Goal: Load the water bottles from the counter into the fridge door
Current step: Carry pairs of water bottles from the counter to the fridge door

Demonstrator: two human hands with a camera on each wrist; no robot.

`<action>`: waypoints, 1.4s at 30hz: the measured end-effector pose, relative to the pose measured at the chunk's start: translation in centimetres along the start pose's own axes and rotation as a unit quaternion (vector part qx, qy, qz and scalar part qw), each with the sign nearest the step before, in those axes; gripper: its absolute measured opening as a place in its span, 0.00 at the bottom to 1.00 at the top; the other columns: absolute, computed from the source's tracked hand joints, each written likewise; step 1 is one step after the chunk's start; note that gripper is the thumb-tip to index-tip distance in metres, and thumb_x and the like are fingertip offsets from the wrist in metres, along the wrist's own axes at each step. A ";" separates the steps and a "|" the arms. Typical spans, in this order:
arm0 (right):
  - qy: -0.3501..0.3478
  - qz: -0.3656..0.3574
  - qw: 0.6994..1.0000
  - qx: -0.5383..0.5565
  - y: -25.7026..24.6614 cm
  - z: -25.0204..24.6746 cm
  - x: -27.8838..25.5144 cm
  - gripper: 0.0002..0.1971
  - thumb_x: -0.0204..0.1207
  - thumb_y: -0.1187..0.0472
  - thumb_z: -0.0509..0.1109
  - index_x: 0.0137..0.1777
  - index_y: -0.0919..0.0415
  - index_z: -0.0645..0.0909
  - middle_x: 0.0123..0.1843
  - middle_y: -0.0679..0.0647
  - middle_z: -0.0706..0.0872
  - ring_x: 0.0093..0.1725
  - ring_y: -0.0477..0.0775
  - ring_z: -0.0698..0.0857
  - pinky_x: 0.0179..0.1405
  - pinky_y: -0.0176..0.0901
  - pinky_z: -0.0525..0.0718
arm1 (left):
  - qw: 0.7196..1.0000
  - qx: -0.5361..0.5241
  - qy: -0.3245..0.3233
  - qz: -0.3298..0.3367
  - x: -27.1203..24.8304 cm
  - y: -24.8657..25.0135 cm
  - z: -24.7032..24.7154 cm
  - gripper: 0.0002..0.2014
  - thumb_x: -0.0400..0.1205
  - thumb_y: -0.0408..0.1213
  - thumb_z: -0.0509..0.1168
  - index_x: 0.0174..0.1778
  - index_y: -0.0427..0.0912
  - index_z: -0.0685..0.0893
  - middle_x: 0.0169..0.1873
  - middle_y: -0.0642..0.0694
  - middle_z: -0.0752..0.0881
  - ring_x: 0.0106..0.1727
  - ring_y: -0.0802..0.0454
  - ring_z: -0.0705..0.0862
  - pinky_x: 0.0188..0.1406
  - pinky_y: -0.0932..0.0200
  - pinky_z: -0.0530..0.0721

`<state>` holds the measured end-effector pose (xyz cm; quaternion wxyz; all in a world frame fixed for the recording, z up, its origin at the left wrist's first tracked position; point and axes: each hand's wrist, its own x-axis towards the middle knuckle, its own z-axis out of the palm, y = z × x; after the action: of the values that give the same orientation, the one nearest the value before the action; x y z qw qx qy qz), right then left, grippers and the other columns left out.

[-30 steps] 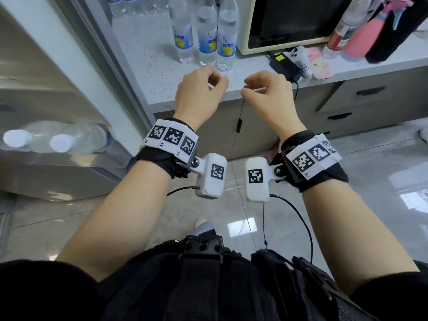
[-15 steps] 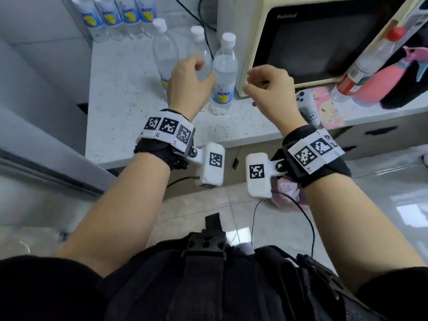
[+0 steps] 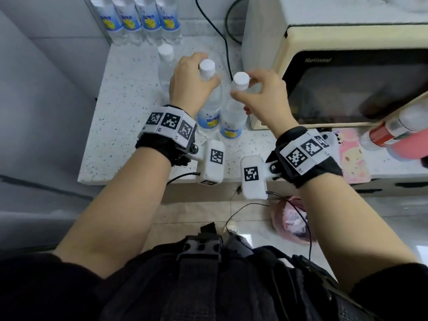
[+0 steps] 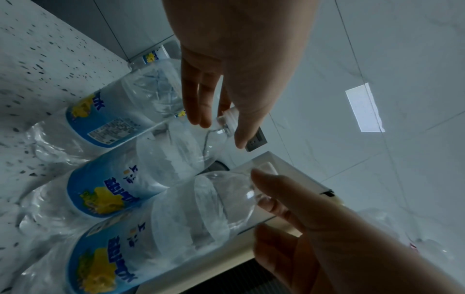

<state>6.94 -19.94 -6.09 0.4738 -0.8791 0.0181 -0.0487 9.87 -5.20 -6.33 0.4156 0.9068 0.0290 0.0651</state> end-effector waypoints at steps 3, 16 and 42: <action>-0.034 0.001 0.999 -0.013 0.8 0.2 1.6 0.15 0.64 0.55 0.77 0.47 0.64 0.83 0.33 0.50 0.79 0.35 0.57 0.82 0.41 0.62 0.88 | 1.000 -0.013 0.012 -0.005 0.4 -0.3 0.6 0.21 0.66 0.47 0.69 0.53 0.43 0.81 0.53 0.37 0.84 0.54 0.41 0.82 0.55 0.47 0.82; -0.001 -0.025 1.000 0.004 1.6 1.1 0.4 0.14 0.61 0.59 0.78 0.43 0.65 0.80 0.26 0.42 0.71 0.26 0.40 0.69 0.25 0.27 0.70 | 0.999 -0.011 0.026 0.020 -2.8 -2.4 0.7 0.15 0.71 0.43 0.74 0.43 0.46 0.74 0.38 0.53 0.80 0.37 0.56 0.75 0.32 0.70 0.70; -0.110 -0.099 0.989 0.027 -2.3 1.5 -24.8 0.08 0.53 0.61 0.74 0.33 0.62 0.83 0.24 0.47 0.73 0.23 0.38 0.69 0.23 0.28 0.66 | 0.994 -0.030 0.104 0.019 -30.0 -4.9 -7.4 0.12 0.70 0.40 0.73 0.42 0.37 0.81 0.38 0.46 0.82 0.40 0.52 0.78 0.39 0.58 0.76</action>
<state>-17.58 -15.52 -6.72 0.4896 -0.8633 -0.1228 0.0007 -20.84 0.37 -8.02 0.4364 0.8824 0.0523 0.1676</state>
